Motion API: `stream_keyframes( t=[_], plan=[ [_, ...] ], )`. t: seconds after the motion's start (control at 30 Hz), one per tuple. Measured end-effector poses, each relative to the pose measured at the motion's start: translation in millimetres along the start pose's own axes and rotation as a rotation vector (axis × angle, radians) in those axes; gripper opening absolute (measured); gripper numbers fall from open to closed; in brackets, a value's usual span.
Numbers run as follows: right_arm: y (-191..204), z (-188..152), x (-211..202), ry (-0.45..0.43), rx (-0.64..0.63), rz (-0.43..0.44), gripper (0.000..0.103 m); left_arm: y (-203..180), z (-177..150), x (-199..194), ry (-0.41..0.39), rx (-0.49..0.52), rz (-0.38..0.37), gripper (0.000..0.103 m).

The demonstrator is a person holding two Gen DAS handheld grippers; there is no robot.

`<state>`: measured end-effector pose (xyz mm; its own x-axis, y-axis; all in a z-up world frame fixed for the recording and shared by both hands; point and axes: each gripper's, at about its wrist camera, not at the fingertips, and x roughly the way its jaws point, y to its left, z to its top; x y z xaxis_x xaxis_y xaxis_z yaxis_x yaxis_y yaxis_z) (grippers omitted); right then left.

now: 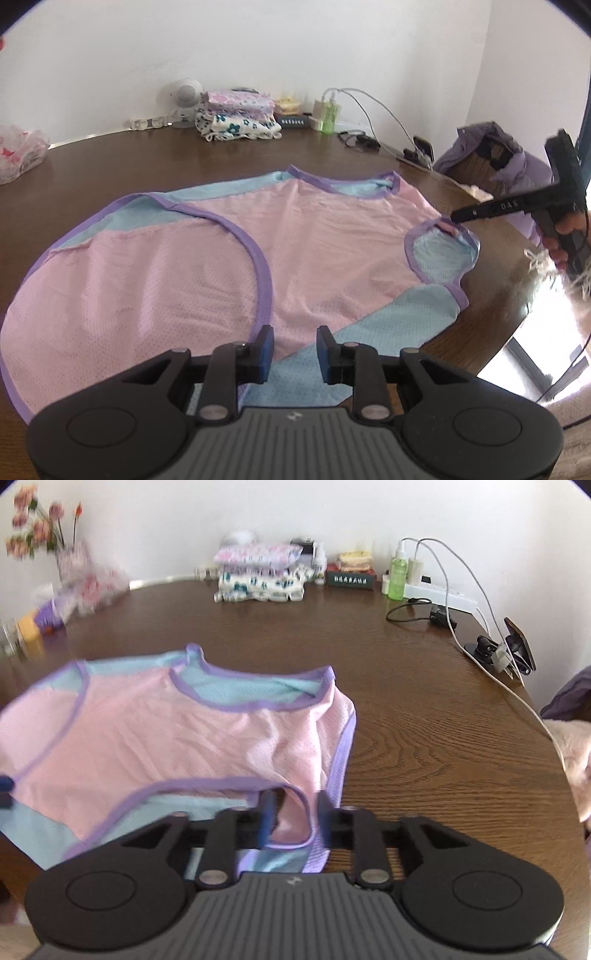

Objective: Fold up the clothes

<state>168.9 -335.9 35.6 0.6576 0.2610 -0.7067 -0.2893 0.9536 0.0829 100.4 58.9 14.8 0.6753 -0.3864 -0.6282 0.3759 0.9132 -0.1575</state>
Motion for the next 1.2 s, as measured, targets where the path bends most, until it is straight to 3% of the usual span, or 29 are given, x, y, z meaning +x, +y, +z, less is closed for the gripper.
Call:
stream_keyframes(
  t=[0.03, 0.1, 0.17, 0.2, 0.27, 0.33, 0.6, 0.77, 0.87, 0.93, 1.0, 1.03, 1.1, 1.17, 1.2],
  plan=[
    [0.6, -0.8, -7.4, -0.021, 0.021, 0.028, 0.046, 1.0, 0.8, -5.4, -0.029, -0.024, 0.008, 0.040],
    [4.0, -3.2, -20.2, -0.045, 0.052, 0.080, 0.052, 1.6, 1.9, -17.1, -0.082, -0.065, 0.030, 0.067],
    [10.6, -8.1, -30.6, -0.064, 0.068, 0.110, 0.078, 0.6, 1.5, -29.7, -0.129, -0.097, 0.041, 0.080],
    [14.8, -11.4, -34.8, -0.072, 0.070, 0.118, 0.082, -0.3, 0.8, -34.9, -0.145, -0.111, 0.049, 0.093],
    [23.4, -18.2, -42.6, -0.088, 0.074, 0.132, 0.090, -4.2, -2.6, -41.9, -0.160, -0.133, 0.074, 0.100],
    [31.1, -26.2, -47.3, -0.109, 0.086, 0.131, 0.103, -10.0, -8.2, -45.6, -0.164, -0.145, 0.099, 0.100],
    [50.3, -60.6, -52.7, -0.171, 0.140, 0.081, 0.102, -20.9, -30.6, -54.1, -0.152, -0.186, 0.150, 0.100],
    [49.7, -71.7, -51.0, -0.172, 0.183, 0.056, 0.103, -34.4, -36.1, -55.2, -0.137, -0.097, 0.197, 0.098],
    [45.6, -74.4, -51.9, -0.179, 0.169, 0.051, 0.103, -42.2, -38.9, -54.4, -0.118, -0.017, 0.212, 0.087],
    [42.6, -70.4, -53.7, -0.172, 0.083, 0.041, 0.102, -46.5, -38.7, -51.9, -0.079, 0.079, 0.223, 0.078],
    [39.7, -64.8, -55.7, -0.160, -0.024, 0.028, 0.102, -49.1, -37.1, -48.6, -0.023, 0.178, 0.230, 0.059],
    [39.9, -60.4, -56.0, -0.142, -0.093, 0.020, 0.101, -50.0, -36.4, -46.3, 0.012, 0.233, 0.232, 0.055],
    [43.7, -50.4, -54.3, -0.085, -0.261, 0.005, 0.091, -51.8, -34.9, -42.0, 0.082, 0.348, 0.234, 0.039],
    [48.0, -42.3, -51.0, -0.019, -0.395, 0.018, 0.071, -52.8, -34.4, -38.3, 0.145, 0.454, 0.235, 0.036],
    [51.2, -39.3, -49.6, 0.009, -0.459, 0.039, 0.069, -53.2, -33.8, -36.7, 0.175, 0.503, 0.234, 0.036]
  ],
)
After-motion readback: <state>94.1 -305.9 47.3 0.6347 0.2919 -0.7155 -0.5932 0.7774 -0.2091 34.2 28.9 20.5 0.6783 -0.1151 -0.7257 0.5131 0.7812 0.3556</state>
